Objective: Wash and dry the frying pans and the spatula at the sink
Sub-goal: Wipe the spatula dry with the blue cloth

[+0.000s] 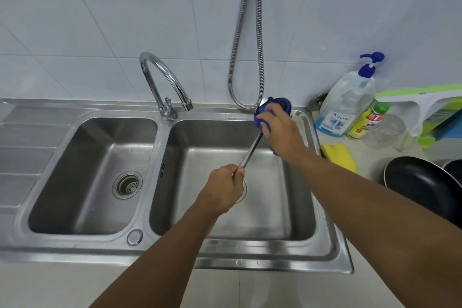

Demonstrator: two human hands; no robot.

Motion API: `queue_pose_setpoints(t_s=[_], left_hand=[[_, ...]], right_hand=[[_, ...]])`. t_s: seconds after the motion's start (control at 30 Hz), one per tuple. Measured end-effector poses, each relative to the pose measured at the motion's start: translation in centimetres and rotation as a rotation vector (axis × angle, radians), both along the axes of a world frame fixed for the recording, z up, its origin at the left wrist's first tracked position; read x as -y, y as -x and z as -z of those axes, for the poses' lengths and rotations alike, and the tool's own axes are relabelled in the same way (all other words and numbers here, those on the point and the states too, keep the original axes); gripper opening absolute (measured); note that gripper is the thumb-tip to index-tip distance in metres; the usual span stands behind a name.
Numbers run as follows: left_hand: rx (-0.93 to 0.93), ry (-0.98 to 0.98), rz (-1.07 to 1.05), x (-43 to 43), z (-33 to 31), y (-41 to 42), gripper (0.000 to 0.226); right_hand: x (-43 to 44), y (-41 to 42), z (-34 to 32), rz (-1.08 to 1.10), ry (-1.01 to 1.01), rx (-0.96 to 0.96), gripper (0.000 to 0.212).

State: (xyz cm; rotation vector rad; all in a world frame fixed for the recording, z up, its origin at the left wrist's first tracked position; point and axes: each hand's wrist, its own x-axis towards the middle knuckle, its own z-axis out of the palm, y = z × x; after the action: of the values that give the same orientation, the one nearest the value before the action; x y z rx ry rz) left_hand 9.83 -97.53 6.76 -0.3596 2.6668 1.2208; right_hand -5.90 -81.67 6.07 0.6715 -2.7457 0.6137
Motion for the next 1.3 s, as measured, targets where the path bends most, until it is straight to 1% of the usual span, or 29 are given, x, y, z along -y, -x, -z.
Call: queue_pose_setpoints(t_s=[0.07,0.13,0.2,0.27,0.33,0.37,0.5,0.57,0.63,0.7,0.77,0.83,0.93,1.0,1.07,1.2,1.27,1.3], left_hand=[[0.014,-0.020,-0.008,-0.3,0.1,-0.1,0.036],[0.025,-0.045,-0.016,-0.4,0.2,-0.5,0.036],[0.038,-0.093,-0.034,-0.1,0.4,-0.7,0.037],[0.051,-0.101,-0.019,-0.1,0.3,-0.9,0.037],[0.058,-0.111,-0.025,-0.5,0.0,-0.8,0.035],[0.056,-0.128,-0.040,-0.8,0.0,-0.7,0.034],[0.065,-0.150,-0.066,-1.3,-0.3,-0.2,0.032],[0.057,-0.109,-0.043,-0.7,-0.2,-0.6,0.032],[0.023,-0.073,-0.042,0.3,0.3,-1.2,0.030],[-0.013,-0.078,-0.083,1.3,0.9,-2.0,0.029],[-0.024,-0.064,-0.122,2.1,0.7,-2.7,0.040],[-0.026,-0.023,-0.127,2.7,0.5,-2.9,0.048],[-0.027,-0.032,-0.102,2.8,0.2,-2.6,0.039],[-0.014,-0.056,-0.095,2.5,0.3,-2.5,0.033],[-0.037,-0.028,-0.098,2.4,0.7,-2.4,0.035],[-0.051,0.100,-0.065,2.2,0.2,-2.6,0.034],[-0.041,0.196,-0.038,2.3,0.4,-3.2,0.033],[-0.047,0.231,-0.030,2.2,0.5,-3.7,0.032]], right_hand=[[-0.6,-1.0,1.0,0.009,0.010,0.008,0.021],[-1.4,-1.5,1.3,0.070,0.025,0.005,0.022],[-2.4,-1.6,1.1,0.198,0.012,0.015,0.023],[-3.0,-1.3,0.7,0.321,-0.029,0.055,0.027],[-2.8,-1.4,0.4,0.368,-0.018,0.094,0.026],[-2.5,-1.8,0.3,0.347,-0.013,0.105,0.024],[-1.5,-3.1,0.7,0.128,-0.055,0.120,0.022],[-2.1,-2.3,0.5,0.131,-0.068,0.142,0.019],[-2.9,-1.2,0.3,0.212,-0.073,0.143,0.020],[-3.8,-0.2,-0.3,0.333,0.023,0.183,0.025],[-4.6,0.3,-1.2,0.427,0.202,0.210,0.029],[-4.9,0.4,-1.9,0.435,0.366,0.151,0.030],[-4.3,0.1,-3.1,0.375,0.543,0.012,0.034],[-3.5,0.0,-3.8,0.301,0.576,-0.048,0.036],[-2.8,0.1,-4.2,0.152,0.498,-0.057,0.037],[-1.7,-1.0,-3.6,-0.208,0.203,0.155,0.035],[-1.5,-1.1,-3.2,-0.244,0.142,0.224,0.033],[-1.6,-0.8,-3.3,-0.197,0.149,0.254,0.032]])
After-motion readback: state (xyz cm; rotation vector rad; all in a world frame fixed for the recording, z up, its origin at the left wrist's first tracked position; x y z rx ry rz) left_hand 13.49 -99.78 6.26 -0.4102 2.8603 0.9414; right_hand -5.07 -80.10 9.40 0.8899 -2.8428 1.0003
